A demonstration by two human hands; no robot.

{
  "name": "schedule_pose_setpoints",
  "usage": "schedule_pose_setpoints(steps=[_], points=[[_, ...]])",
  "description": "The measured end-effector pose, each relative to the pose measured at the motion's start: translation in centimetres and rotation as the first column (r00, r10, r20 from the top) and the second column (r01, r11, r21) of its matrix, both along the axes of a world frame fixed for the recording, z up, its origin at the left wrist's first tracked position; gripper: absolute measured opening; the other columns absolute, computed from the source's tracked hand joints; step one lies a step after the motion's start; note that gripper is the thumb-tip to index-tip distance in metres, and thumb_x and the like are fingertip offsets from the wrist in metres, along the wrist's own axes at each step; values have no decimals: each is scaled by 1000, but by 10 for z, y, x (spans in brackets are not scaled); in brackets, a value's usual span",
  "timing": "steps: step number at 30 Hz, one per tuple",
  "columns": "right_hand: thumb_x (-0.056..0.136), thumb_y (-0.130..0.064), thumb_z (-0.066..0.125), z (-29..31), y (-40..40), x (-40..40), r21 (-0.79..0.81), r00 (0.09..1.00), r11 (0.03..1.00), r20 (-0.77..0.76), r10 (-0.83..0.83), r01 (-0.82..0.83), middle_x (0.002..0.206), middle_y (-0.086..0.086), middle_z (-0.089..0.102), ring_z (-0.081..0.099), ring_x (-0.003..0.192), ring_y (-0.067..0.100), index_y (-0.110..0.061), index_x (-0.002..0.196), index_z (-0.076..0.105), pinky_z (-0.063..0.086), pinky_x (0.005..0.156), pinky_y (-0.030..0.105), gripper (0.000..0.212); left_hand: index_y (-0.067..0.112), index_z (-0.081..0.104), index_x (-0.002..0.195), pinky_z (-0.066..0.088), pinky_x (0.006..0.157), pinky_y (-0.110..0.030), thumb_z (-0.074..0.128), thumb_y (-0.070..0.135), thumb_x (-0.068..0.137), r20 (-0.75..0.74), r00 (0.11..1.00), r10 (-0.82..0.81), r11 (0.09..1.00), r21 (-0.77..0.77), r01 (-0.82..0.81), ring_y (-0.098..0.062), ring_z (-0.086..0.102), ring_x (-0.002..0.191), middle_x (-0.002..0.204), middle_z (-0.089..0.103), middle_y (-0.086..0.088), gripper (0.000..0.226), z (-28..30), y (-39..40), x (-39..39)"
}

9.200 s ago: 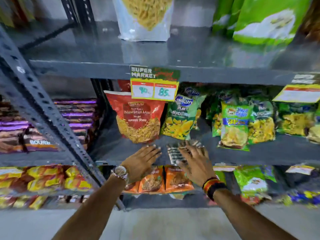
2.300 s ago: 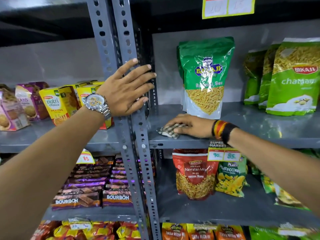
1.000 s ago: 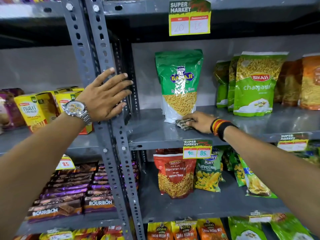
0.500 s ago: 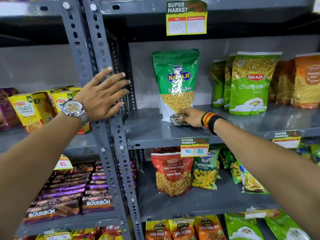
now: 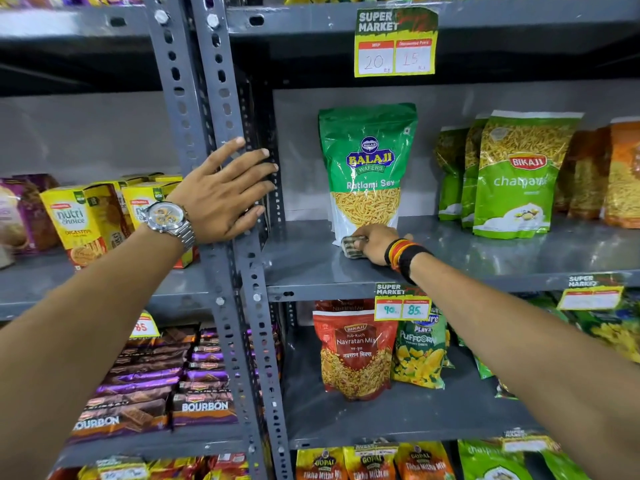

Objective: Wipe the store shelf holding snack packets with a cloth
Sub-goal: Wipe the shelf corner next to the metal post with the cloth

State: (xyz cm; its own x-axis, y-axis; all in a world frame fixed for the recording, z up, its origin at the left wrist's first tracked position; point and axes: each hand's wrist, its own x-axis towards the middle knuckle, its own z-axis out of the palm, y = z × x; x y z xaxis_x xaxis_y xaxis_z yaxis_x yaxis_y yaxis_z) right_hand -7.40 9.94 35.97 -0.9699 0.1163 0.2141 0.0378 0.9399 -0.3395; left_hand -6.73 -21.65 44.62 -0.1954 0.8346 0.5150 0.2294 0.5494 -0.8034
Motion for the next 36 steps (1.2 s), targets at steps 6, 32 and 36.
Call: schedule_pose_setpoints(steps=[6,32,36], points=[[97,-24,50,20,5,12,-125,951,959,150,271,-254,125,3,63,56,114,23,-21,124,62,40,97,27,30,8,56,139,12,125,-58,30,41,104,-4,1000,7,1000,2,-7,-34,28,151,154,47,-15,54,0,1,1],[97,-22,51,36,16,77,-240,759,781,196,620,-576,116,-12,64,59,95,-7,-23,129,58,48,91,15,33,9,56,138,11,125,-58,28,41,105,3,1000,28,1000,2,-28,-33,27,152,154,46,-14,53,1,0,3],[98,-25,49,19,10,55,-16,895,897,54,443,-443,126,-3,57,52,109,9,-25,132,56,36,107,32,34,7,55,138,13,124,-59,28,40,106,15,1000,18,1000,0,-18,-34,29,150,152,48,-15,53,0,2,6]])
